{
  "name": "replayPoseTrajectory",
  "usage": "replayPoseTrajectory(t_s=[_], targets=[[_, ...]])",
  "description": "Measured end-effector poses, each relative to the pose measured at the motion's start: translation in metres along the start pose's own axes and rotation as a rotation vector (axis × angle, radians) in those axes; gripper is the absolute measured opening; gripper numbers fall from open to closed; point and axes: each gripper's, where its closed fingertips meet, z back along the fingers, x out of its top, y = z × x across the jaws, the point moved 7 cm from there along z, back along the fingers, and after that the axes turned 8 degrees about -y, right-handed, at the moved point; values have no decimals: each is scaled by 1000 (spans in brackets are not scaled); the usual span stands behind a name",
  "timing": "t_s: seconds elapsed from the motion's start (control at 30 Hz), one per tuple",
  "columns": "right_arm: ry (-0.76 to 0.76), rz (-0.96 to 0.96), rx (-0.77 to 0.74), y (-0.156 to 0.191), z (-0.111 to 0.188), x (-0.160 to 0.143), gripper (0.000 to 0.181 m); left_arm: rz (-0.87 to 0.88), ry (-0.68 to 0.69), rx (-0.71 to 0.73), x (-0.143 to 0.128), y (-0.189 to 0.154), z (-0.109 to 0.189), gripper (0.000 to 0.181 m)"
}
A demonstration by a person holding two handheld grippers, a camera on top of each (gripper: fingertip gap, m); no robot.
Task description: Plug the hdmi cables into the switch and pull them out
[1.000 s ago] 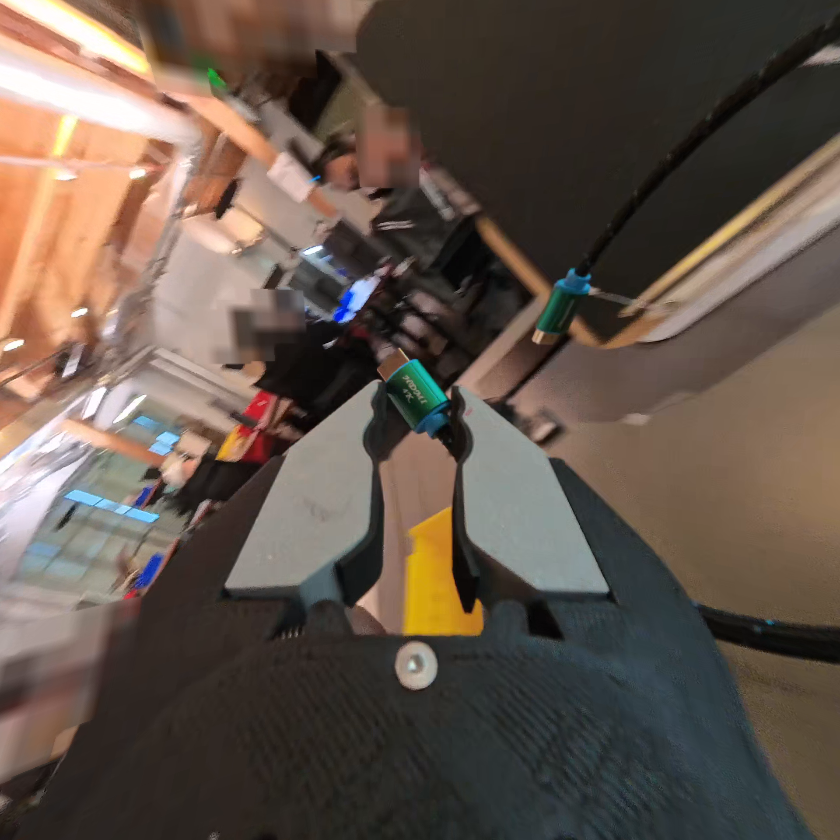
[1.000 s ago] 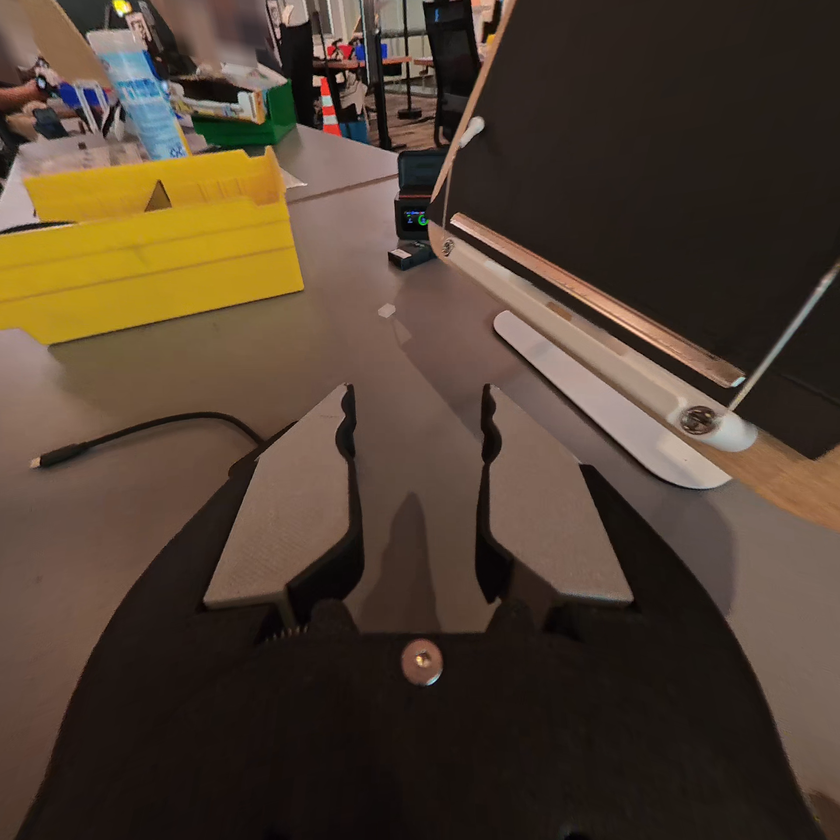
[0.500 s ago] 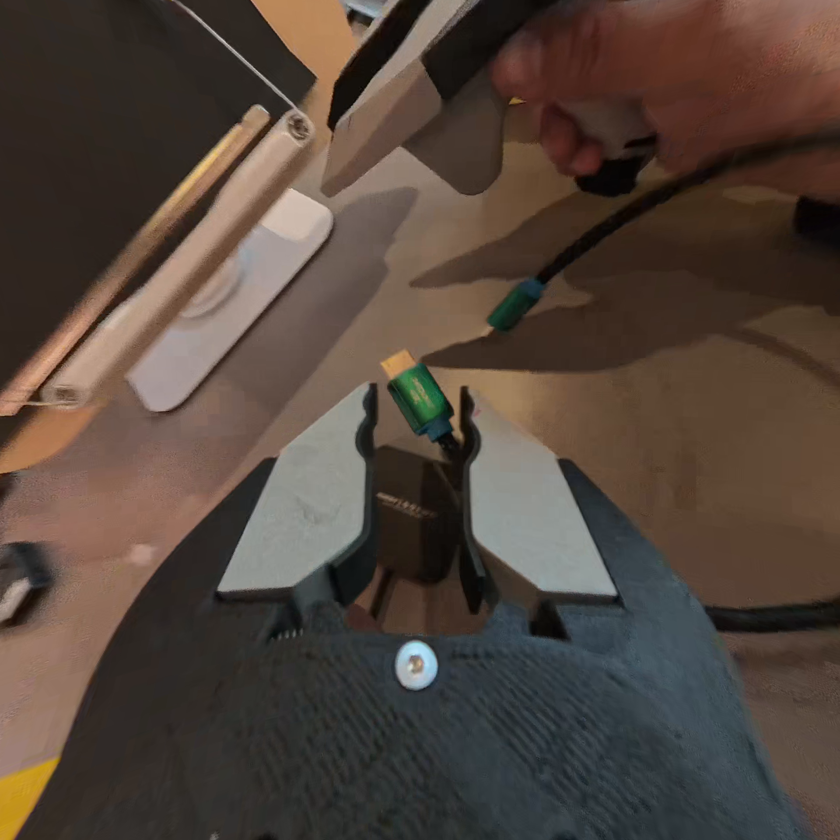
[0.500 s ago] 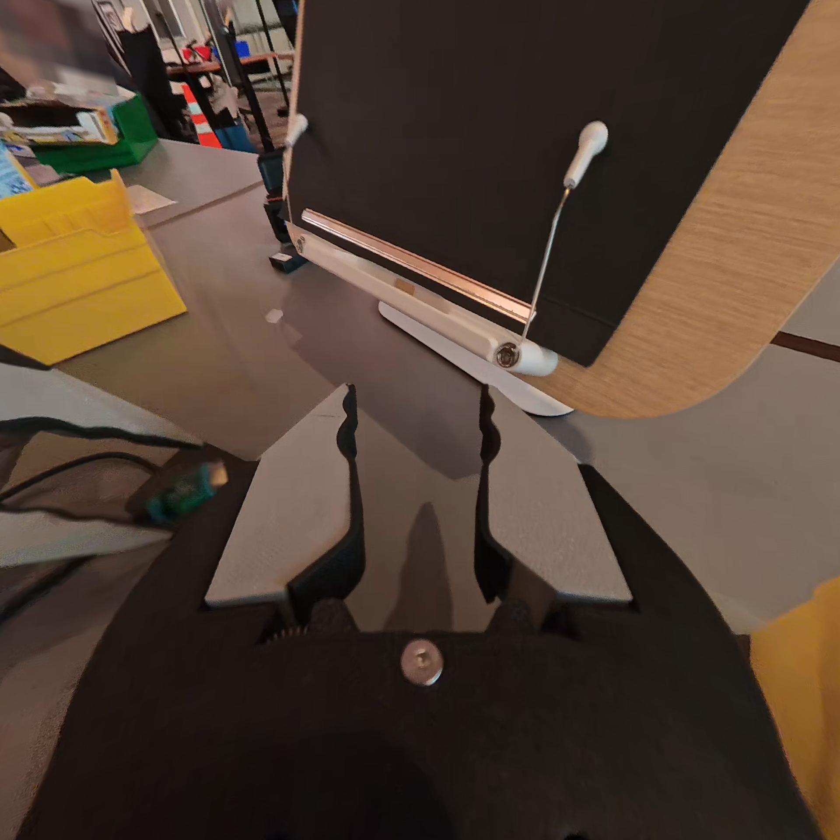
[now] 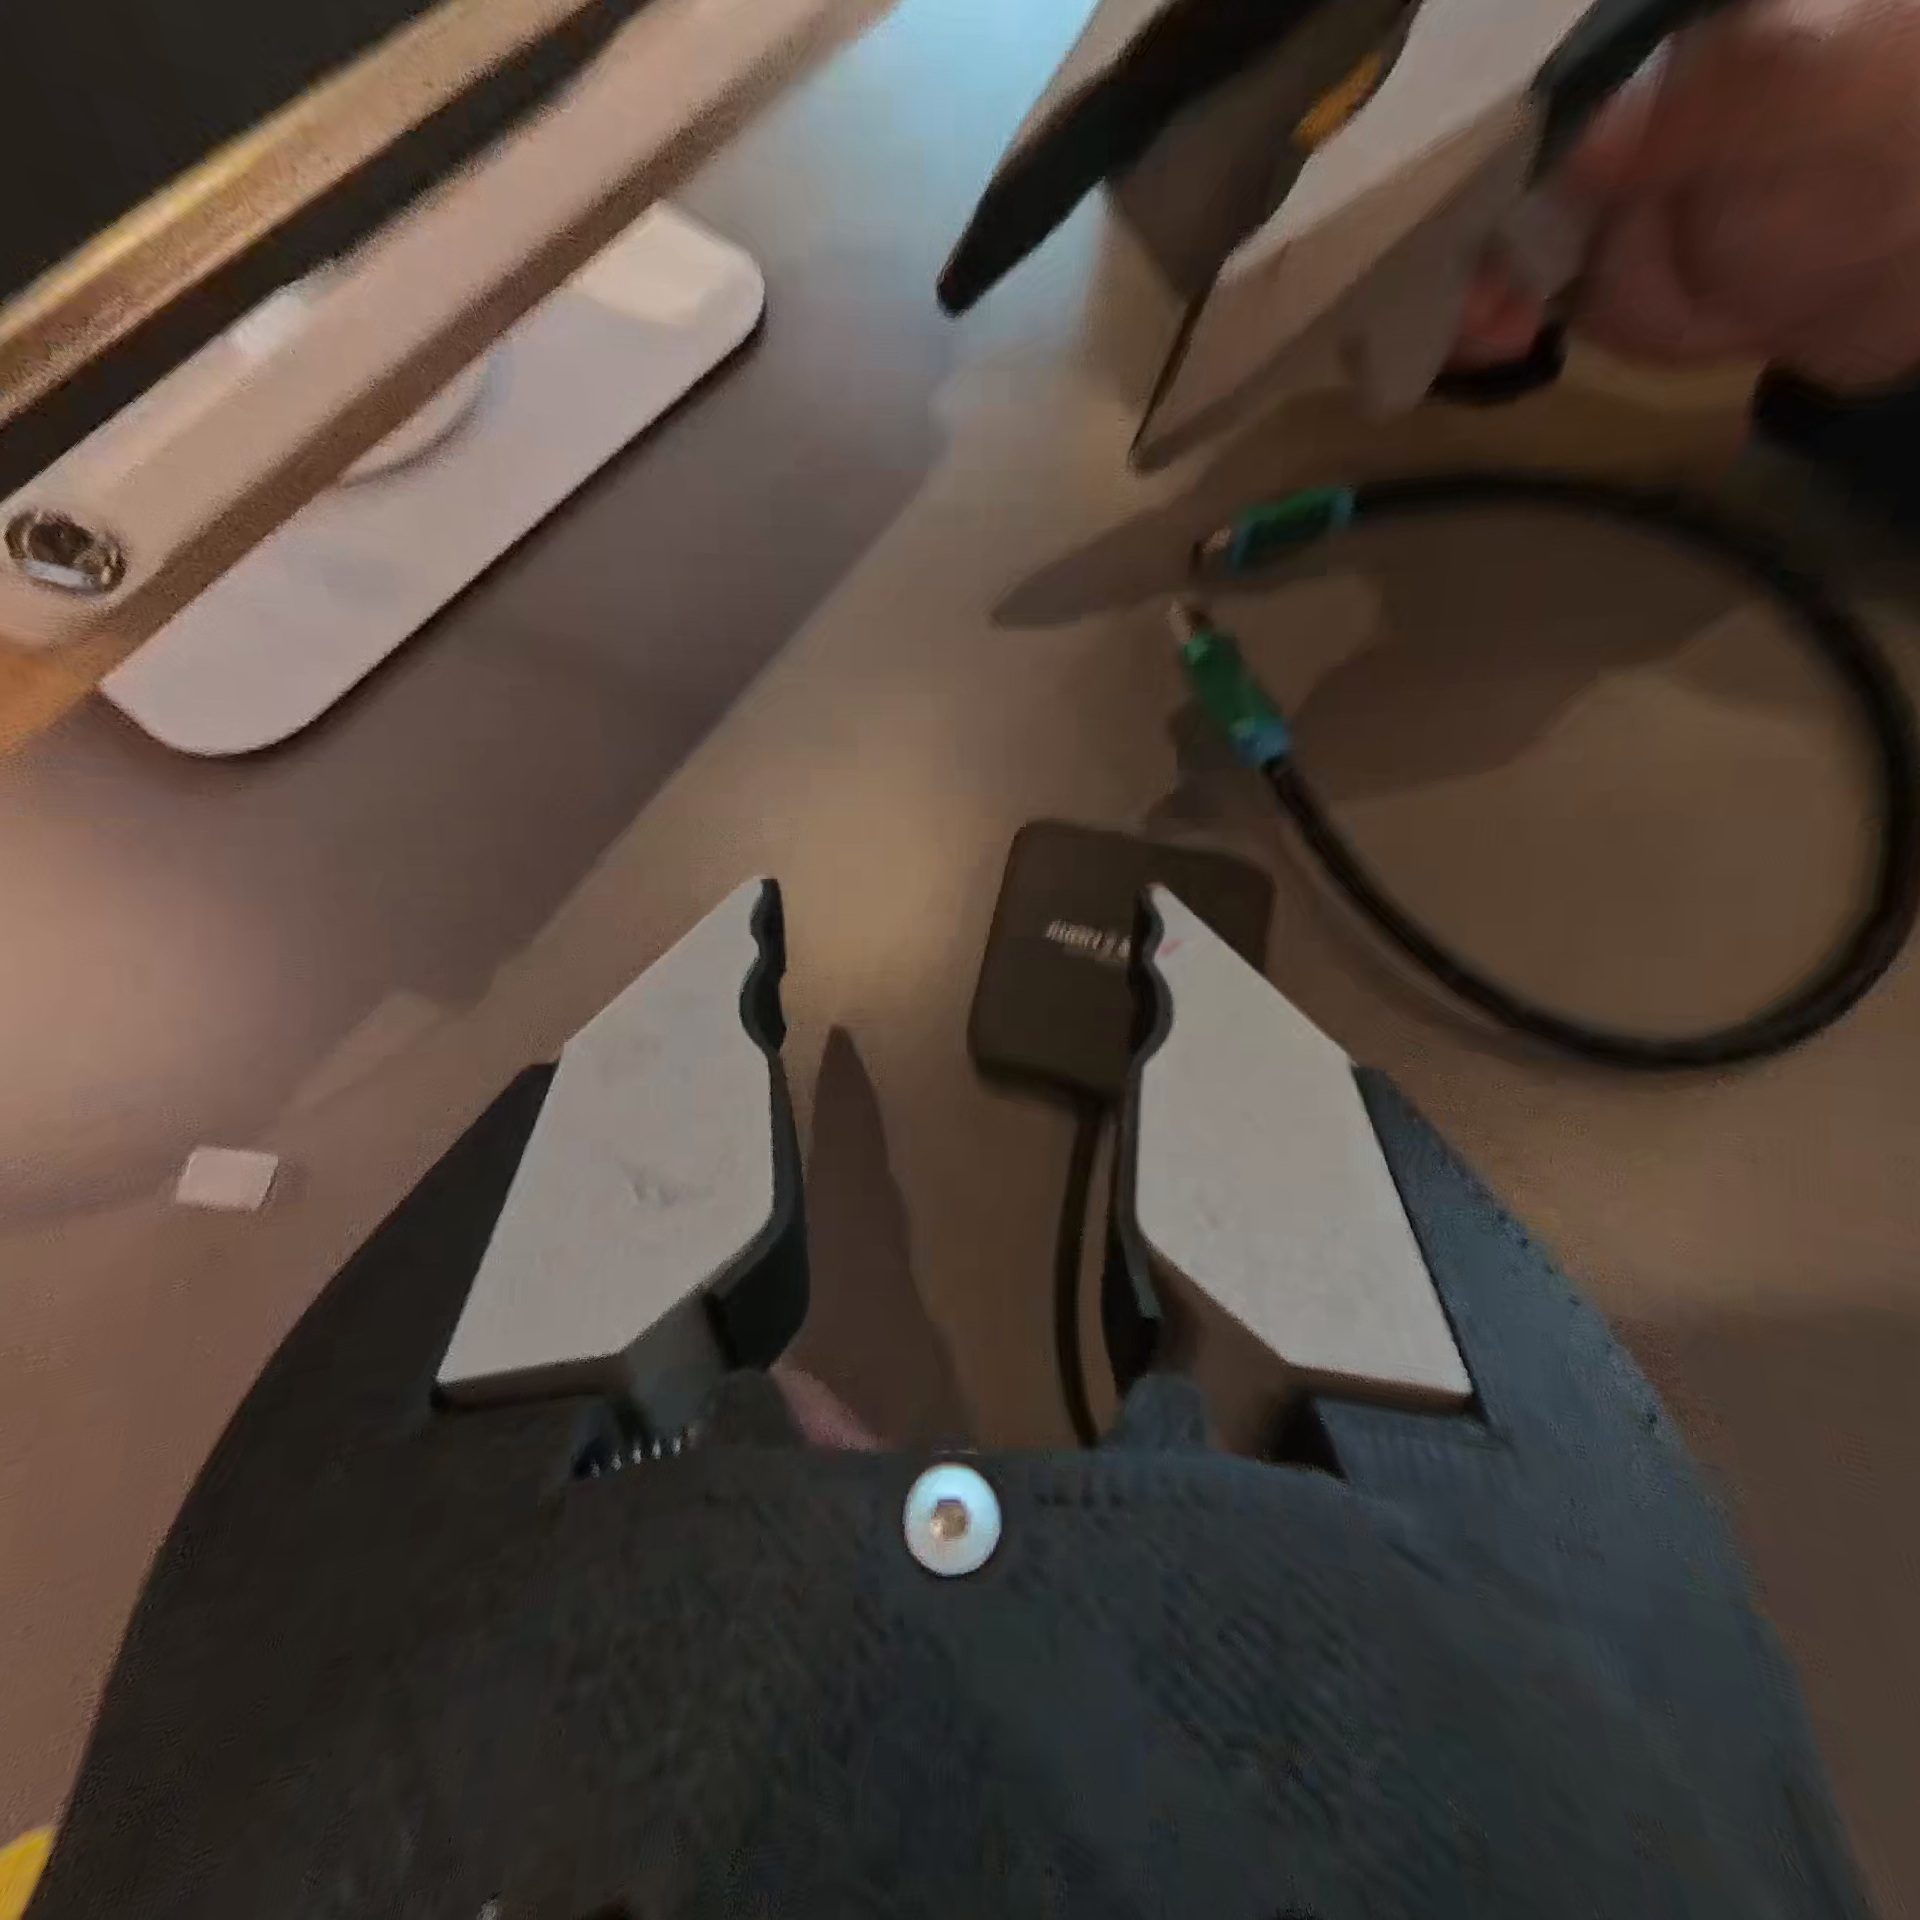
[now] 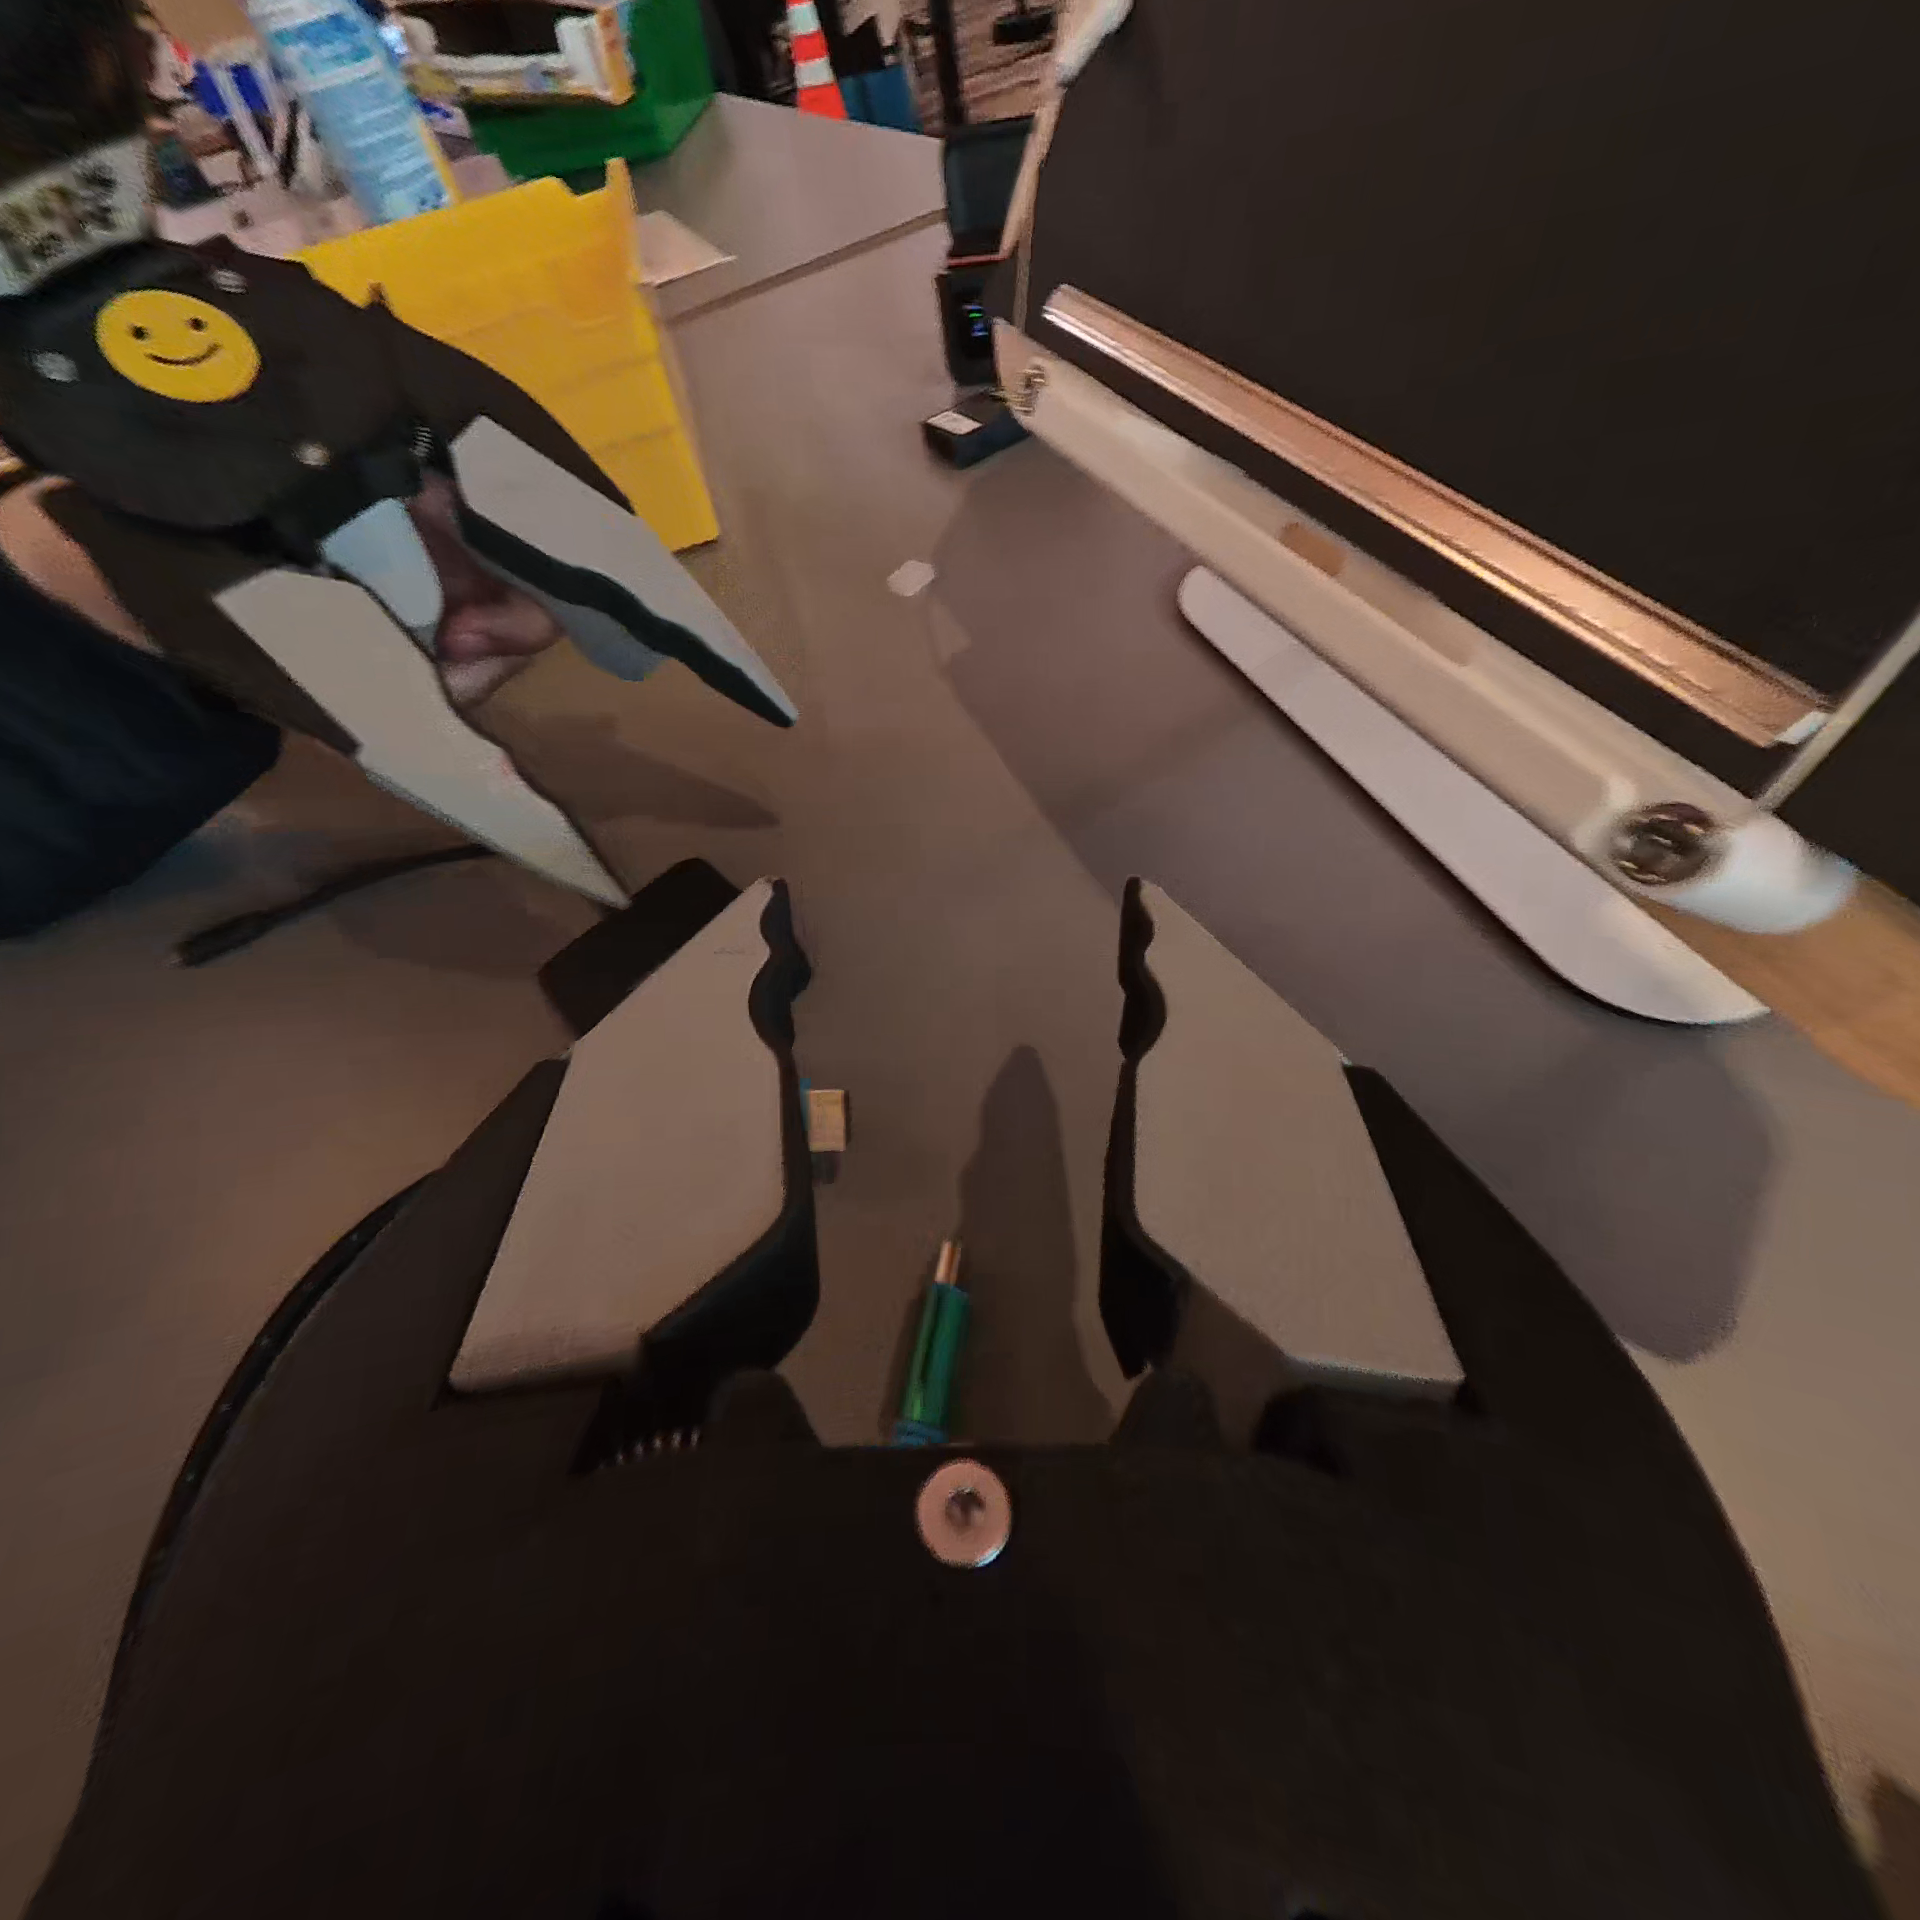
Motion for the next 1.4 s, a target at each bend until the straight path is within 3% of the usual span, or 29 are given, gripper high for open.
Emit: replayPoseTrajectory(t_s=[0.23, 0.33, 0.5, 0.67, 0.8, 0.93, 1.07, 1.4], targets=[[36, 55, 221, 30, -8, -3, 60, -59, 221, -100, -35, -14, 12, 58], [88, 89, 261, 38, -15, -12, 61, -82, 206, -152, -37, -21, 4, 6], [145, 133, 297, 50, -22, -19, 63, -196, 209, -87, -34, -17, 4, 4], [142, 201, 294, 57, -22, -17, 71, -249, -8, -120, -8, -18, 24, 3], [104, 253, 329, 66, -16, -11, 76, -220, -81, -188, -1, -21, 35, 3], [88, 311, 325, 73, -15, -9, 77, -178, -87, -255, -2, -25, 34, 3], [97, 365, 326, 79, -15, -10, 64, -178, -68, -280, -4, -30, 29, 3], [88, 359, 324, 79, -14, -9, 70, -149, -148, -297, 4, -32, 29, 3]])
